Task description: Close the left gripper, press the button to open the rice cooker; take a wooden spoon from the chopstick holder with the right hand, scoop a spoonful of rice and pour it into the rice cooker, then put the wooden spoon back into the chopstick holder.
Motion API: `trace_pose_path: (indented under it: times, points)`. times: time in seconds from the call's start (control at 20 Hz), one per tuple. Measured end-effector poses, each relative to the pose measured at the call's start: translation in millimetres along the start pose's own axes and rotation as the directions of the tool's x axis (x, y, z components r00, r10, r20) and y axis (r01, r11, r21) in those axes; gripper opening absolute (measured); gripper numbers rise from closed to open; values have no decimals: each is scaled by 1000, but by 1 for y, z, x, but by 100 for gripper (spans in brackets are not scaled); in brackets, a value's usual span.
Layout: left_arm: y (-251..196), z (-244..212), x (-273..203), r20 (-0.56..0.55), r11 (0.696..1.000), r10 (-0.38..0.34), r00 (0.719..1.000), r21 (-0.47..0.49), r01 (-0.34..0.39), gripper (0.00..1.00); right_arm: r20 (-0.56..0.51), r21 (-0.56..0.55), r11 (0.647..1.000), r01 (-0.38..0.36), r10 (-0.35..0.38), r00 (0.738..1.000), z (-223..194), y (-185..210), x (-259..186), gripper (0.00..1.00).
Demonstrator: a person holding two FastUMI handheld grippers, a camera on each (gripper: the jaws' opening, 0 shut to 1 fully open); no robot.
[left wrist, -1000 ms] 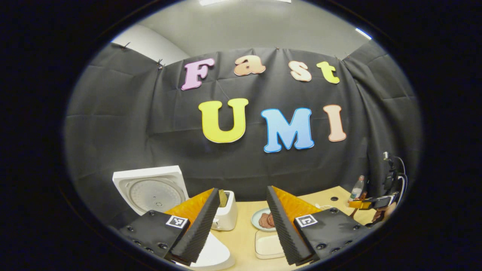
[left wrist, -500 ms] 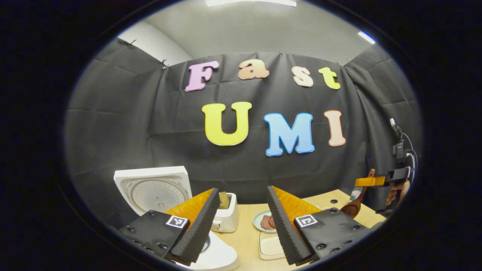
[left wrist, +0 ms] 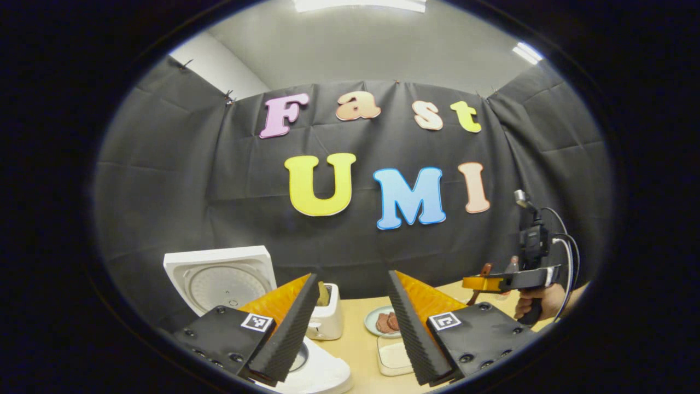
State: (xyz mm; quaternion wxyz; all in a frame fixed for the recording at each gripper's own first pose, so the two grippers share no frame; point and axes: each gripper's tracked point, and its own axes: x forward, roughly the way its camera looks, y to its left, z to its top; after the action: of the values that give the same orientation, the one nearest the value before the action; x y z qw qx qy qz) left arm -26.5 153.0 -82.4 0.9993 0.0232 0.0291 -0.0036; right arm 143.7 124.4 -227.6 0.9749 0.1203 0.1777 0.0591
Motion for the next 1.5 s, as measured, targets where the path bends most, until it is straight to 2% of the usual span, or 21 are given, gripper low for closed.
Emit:
trace_pose_path:
  times: [0.2,0.6,0.75,0.85,1.0,1.15,1.3,1.4,1.5]
  points:
    - [8,3,0,6,1000,-7,1000,-4,7,88,-56,-55,998,26,-29,998,-36,13,28,11]
    - [49,-5,-4,-1,999,48,999,-21,-48,89,-113,-209,974,85,-110,987,-79,22,73,11]
    - [60,-10,-10,-13,998,69,998,-13,-69,89,-136,-238,968,82,-117,984,-97,32,83,11]
    - [69,-13,-14,-21,996,88,996,-9,-88,89,-155,-216,975,53,-87,984,-105,48,81,11]
    - [76,-18,-15,-33,994,111,993,-23,-111,89,-206,-122,992,-7,-18,978,-121,71,75,11]
    - [80,-19,-13,-36,991,124,992,-37,-125,89,-259,88,995,-50,71,963,-130,84,69,11]
    - [80,-24,-12,-48,990,136,990,-35,-138,89,-290,295,954,-48,137,947,-136,77,67,11]
    - [78,-23,-12,-47,990,136,990,-34,-138,89,-300,419,907,-33,173,938,-137,68,65,11]
    - [75,-23,-11,-51,990,133,990,-33,-135,88,-285,532,846,-10,190,940,-133,53,63,11]
